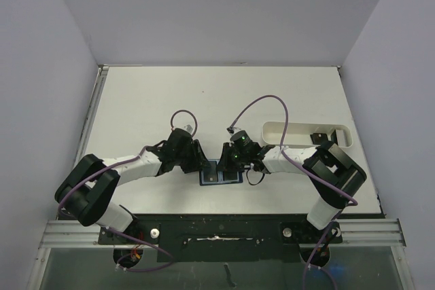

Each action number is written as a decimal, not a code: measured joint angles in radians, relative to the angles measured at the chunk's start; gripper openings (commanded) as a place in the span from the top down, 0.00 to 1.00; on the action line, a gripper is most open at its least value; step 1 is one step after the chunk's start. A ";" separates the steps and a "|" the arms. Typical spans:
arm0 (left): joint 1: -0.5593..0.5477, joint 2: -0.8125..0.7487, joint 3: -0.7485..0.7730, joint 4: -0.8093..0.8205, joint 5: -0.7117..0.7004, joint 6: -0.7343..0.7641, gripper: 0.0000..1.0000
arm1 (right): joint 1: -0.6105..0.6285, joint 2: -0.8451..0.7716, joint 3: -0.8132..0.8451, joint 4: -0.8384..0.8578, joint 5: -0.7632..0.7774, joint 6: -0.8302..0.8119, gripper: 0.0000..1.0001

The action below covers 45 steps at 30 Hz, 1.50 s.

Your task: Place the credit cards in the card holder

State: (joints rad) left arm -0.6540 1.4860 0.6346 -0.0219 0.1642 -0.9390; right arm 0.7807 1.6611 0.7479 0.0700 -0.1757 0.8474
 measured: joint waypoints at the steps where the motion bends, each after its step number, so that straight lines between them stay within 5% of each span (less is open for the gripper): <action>1: -0.001 -0.002 0.000 0.000 0.000 0.000 0.59 | 0.000 0.000 0.000 0.000 0.000 0.000 0.89; 21: -0.016 -0.046 0.015 -0.016 0.023 -0.010 0.77 | 0.008 -0.008 0.000 -0.004 0.011 -0.002 0.83; 33: -0.032 -0.046 0.060 -0.035 0.020 -0.010 0.73 | 0.013 -0.175 -0.037 -0.086 0.055 -0.026 0.69; 45: -0.109 0.039 0.102 0.096 0.080 -0.026 0.63 | 0.006 -0.525 -0.032 -0.338 0.267 -0.079 0.58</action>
State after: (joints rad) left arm -0.7631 1.5246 0.7368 0.0738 0.2447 -0.9653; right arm 0.7864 1.1362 0.7158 -0.2680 0.0914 0.7685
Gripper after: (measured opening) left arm 0.336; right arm 0.395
